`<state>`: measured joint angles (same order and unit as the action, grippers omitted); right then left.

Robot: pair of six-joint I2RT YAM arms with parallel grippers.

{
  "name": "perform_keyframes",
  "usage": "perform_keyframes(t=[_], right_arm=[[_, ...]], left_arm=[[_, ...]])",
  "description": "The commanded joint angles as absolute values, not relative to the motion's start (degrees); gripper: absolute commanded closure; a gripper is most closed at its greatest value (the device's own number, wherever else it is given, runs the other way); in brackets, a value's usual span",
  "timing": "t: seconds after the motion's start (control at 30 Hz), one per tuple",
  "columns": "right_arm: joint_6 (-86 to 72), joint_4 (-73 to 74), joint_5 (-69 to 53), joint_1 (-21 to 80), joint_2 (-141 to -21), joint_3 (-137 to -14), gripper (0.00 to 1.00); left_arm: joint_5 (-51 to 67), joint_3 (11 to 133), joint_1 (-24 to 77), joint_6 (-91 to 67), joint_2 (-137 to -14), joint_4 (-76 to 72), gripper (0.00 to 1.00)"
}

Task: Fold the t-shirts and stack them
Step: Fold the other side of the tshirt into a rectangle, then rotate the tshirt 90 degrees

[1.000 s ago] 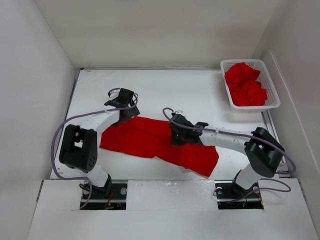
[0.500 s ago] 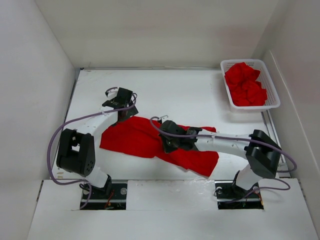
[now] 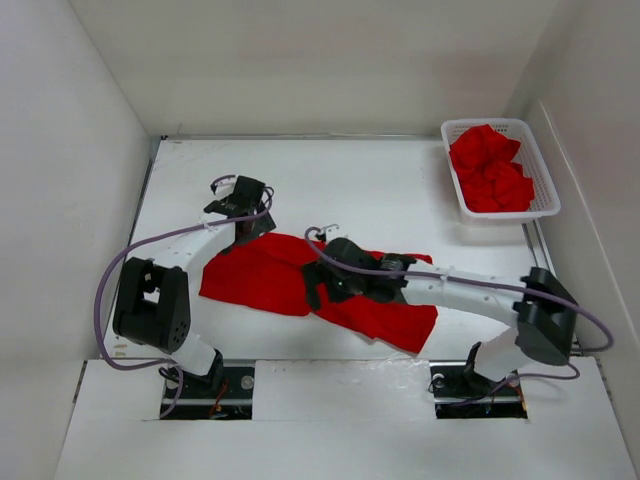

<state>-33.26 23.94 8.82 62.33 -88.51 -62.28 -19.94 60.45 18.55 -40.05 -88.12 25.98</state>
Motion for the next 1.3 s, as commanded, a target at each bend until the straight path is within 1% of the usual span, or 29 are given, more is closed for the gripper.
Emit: perform_keyframes(t=[0.0, 0.07, 0.13, 0.17, 0.23, 0.27, 0.37, 0.5, 0.6, 0.7, 0.73, 0.83, 0.93, 0.97, 1.03, 1.07, 1.1, 1.13, 1.17, 1.2, 1.27], right_arm=[[-37.69, 22.32, 12.21, 62.67, -80.78, -60.04, 0.0], [-40.51, 22.32, 12.22, 60.3, -77.28, -56.0, 0.0], [-44.37, 22.32, 10.82, 57.5, -75.16, -53.01, 0.0], [-44.99, 22.32, 9.07, 53.39, -74.1, -49.6, 0.0], [-45.7, 19.87, 5.21, 48.63, -71.46, -46.16, 0.0], [-45.7, 19.17, 1.53, 44.08, -70.93, -43.62, 0.0], [-44.92, 19.16, -1.22, 38.95, -70.93, -41.58, 0.0], [-44.3, 16.1, -3.51, 32.71, -74.78, -39.12, 0.0], [-44.3, 14.06, -5.1, 29.72, -80.84, -39.11, 0.0], [-43.77, 14.59, -3.71, 26.37, -86.82, -42.18, 0.0], [-43.77, 15.46, -1.43, 25.06, -88.31, -44.71, 0.0], [-43.77, 16.0, 0.26, 23.21, -95.17, -49.2, 0.0], [-43.77, 17.74, 0.26, 21.88, -103.08, -57.98, 0.0], [-43.16, 18.62, 0.26, 21.88, -105.1, -63.4, 0.0], [-41.84, 20.82, 0.26, 21.88, -110.99, -69.23, 0.0], [-41.84, 22.05, 0.79, 21.88, -113.01, -72.48, 0.0], [-41.84, 24.67, 1.49, 21.88, -114.94, -79.04, 0.0], [-41.84, 25.83, 2.19, 21.88, -118.53, -82.32, 0.0], [-41.84, 26.71, 2.72, 21.88, -120.39, -85.66, 0.0], [-41.84, 27.85, 3.42, 21.88, -122.24, -92.22, 0.0], [-41.84, 31.28, 3.43, 21.88, -127.51, -98.32, 0.0]], left_arm=[[-16.55, 61.7, 18.54, -37.44, -86.92, 22.96, 0.0], [-16.52, 60.39, 21.78, -37.44, -86.92, 21.72, 0.0], [-19.23, 59.68, 24.94, -37.44, -88.41, 19.79, 0.0], [-19.25, 59.68, 27.22, -37.44, -89.29, 19.78, 0.0], [-18.91, 60.46, 27.77, -38.06, -91.39, 19.16, 0.0], [-18.9, 61.16, 27.77, -38.58, -93.58, 18.46, 0.0], [-18.9, 61.17, 27.77, -39.63, -96.67, 18.46, 0.0], [-18.37, 58.81, 27.77, -41.21, -97.38, 16.71, 0.0], [-17.84, 56.08, 27.77, -42.71, -97.38, 16.17, 0.0], [-18.45, 53.28, 27.77, -44.38, -97.38, 17.49, 0.0], [-17.76, 52.04, 28.3, -45.08, -95.73, 17.49, 0.0], [-14.07, 47.12, 28.3, -46.58, -92.91, 17.49, 0.0], [-13.27, 45.62, 33.9, -48.42, -91.76, 18.62, 0.0], [-12.4, 46.22, 39.23, -49.82, -92.71, 19.24, 0.0], [-10.73, 50.85, 44.88, -51.15, -95.52, 21.52, 0.0], [-8.81, 53.06, 47.7, -51.94, -99.63, 24.75, 0.0], [-7.92, 55.52, 53.29, -52.47, -101.93, 26.53, 0.0], [-7.39, 58.07, 55.96, -53.43, -104.3, 28.63, 0.0], [-6.34, 63.32, 58.34, -53.44, -106.59, 32.65, 0.0], [-6.33, 65.89, 62.19, -53.44, -110.44, 35.13, 0.0], [-9.38, 71.07, 64.68, -55.45, -112.32, 41.8, 0.0]])
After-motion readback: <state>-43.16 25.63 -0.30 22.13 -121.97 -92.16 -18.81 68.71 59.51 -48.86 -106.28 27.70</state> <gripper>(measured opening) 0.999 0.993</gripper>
